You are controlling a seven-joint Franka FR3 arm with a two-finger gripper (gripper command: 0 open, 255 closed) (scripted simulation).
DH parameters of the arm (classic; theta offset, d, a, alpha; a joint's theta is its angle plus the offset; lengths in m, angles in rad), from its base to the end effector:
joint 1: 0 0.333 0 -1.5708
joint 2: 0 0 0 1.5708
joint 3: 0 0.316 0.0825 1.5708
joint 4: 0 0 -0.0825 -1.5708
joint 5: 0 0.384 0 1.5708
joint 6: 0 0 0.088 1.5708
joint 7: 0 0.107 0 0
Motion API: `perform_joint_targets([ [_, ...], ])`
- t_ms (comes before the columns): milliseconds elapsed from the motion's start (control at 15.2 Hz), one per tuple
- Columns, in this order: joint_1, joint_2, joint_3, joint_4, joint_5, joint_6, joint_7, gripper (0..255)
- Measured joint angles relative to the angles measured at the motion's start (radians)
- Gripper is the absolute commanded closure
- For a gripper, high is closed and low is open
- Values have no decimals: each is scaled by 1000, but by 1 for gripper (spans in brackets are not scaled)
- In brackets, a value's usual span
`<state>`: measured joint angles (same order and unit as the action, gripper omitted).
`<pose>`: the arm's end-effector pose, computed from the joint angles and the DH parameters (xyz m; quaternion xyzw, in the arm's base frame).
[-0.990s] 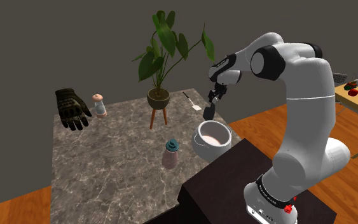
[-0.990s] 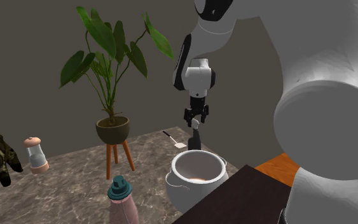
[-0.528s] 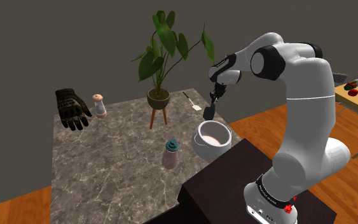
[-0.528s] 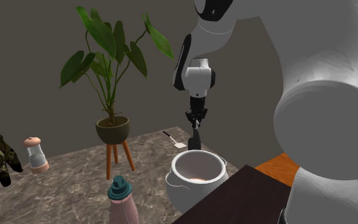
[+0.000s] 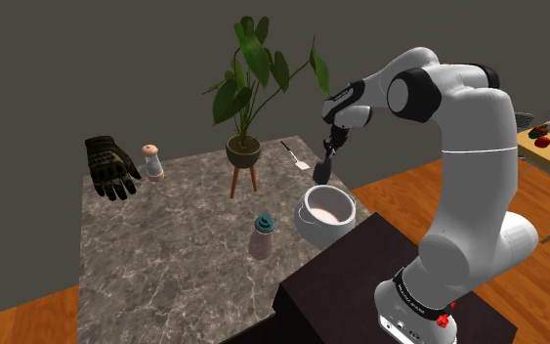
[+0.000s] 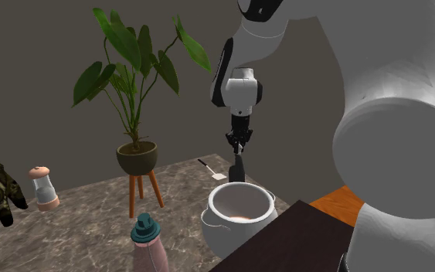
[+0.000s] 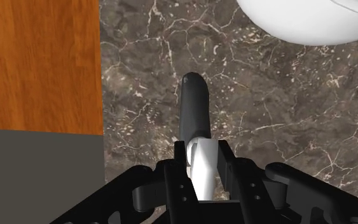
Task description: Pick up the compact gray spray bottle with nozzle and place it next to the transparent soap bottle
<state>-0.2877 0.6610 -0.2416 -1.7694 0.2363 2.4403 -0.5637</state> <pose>0.5795 -0.3234 0.1995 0.9988 -0.0462 0.0179 0.0059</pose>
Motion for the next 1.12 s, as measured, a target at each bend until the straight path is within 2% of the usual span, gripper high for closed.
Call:
perform_joint_targets([
  [1122, 26, -148, -37, 14, -50, -159, 32, 255],
])
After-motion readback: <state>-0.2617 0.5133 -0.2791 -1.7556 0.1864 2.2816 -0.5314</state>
